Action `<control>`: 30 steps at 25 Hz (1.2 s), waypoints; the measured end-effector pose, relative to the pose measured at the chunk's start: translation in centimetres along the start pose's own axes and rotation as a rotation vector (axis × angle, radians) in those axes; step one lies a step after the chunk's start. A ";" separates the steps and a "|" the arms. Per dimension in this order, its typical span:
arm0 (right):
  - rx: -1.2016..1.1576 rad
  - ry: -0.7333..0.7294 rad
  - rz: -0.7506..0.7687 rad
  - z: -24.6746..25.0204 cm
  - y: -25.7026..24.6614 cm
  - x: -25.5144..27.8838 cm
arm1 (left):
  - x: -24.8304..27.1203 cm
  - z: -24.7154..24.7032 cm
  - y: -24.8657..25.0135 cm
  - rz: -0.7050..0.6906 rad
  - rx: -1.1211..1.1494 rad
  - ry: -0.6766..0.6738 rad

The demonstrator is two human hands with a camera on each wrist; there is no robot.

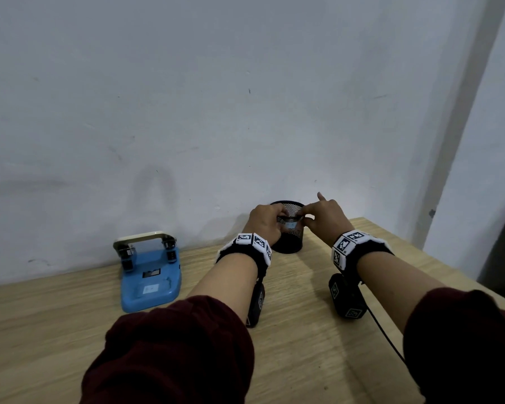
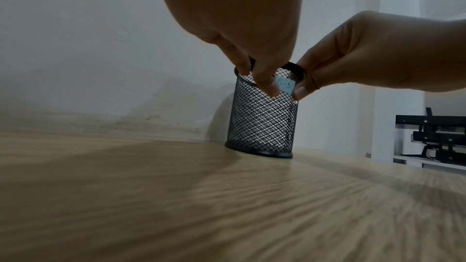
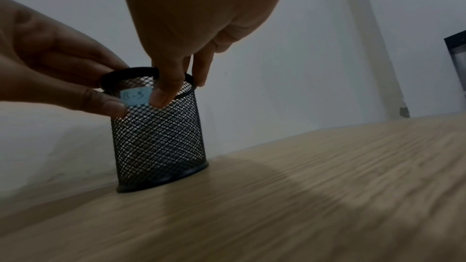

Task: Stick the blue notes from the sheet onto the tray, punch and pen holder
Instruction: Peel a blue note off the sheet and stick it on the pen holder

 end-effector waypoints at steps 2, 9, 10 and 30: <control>-0.010 -0.003 0.009 0.0 0.0 0.2 | 0.1 -0.1 0.0 -0.020 0.012 -0.013; -0.073 -0.082 -0.010 -0.2 0.2 0.3 | -0.1 -0.8 -0.8 0.001 0.046 -0.105; -0.076 -0.082 -0.012 0.0 0.2 0.4 | -0.1 -0.8 -0.7 -0.006 0.052 -0.103; -0.080 0.021 -0.011 -0.1 0.5 0.3 | 0.0 0.2 0.1 0.014 0.198 0.033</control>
Point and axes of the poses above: each hand's wrist, its own x-axis away from the middle knuckle, its own z-axis out of the back of the hand, y = z × x, the point moved 10 cm from there along -x, towards the middle knuckle, and after that the axes turned 9 degrees about y, right-handed, at the moved point
